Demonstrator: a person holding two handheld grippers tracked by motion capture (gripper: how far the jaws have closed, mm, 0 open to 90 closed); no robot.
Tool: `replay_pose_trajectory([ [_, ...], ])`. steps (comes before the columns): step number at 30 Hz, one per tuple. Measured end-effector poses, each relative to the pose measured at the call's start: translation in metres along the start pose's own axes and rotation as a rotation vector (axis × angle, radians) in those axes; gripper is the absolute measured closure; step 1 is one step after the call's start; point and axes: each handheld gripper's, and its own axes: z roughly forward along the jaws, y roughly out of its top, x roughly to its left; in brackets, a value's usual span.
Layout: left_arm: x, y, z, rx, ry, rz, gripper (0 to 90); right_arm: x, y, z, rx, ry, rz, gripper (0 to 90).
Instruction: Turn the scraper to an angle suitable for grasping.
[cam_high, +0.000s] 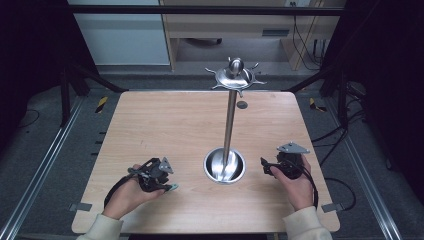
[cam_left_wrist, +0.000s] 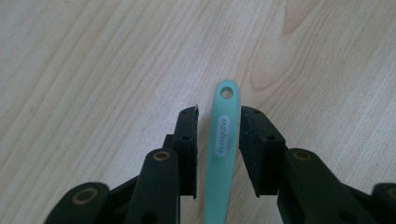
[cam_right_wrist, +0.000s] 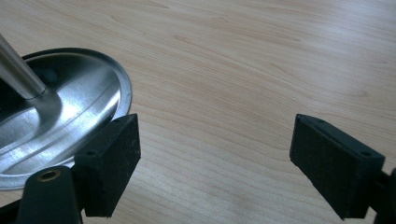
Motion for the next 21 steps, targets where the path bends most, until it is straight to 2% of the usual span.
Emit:
replay_pose_trajectory([
  [2, 0.000, 0.002, 0.002, 0.013, -0.003, 0.005, 66.8, 0.000, 0.000, 0.000, 0.000, -0.001, 0.001, 16.5],
  [3, 0.000, 0.006, 0.001, 0.039, -0.008, 0.016, 65.1, -0.001, 0.000, 0.000, -0.001, 0.001, -0.002, 16.5],
  [7, 0.002, 0.013, 0.002, 0.055, -0.018, 0.020, 64.3, 0.000, 0.000, 0.000, 0.003, 0.000, -0.001, 16.5],
  [11, 0.003, 0.012, 0.007, 0.093, -0.023, 0.019, 63.3, 0.000, 0.000, 0.001, 0.003, 0.000, -0.003, 16.5],
  [21, 0.005, 0.012, 0.010, 0.119, -0.031, 0.013, 64.0, -0.001, 0.000, 0.001, 0.002, 0.002, -0.006, 16.5],
])
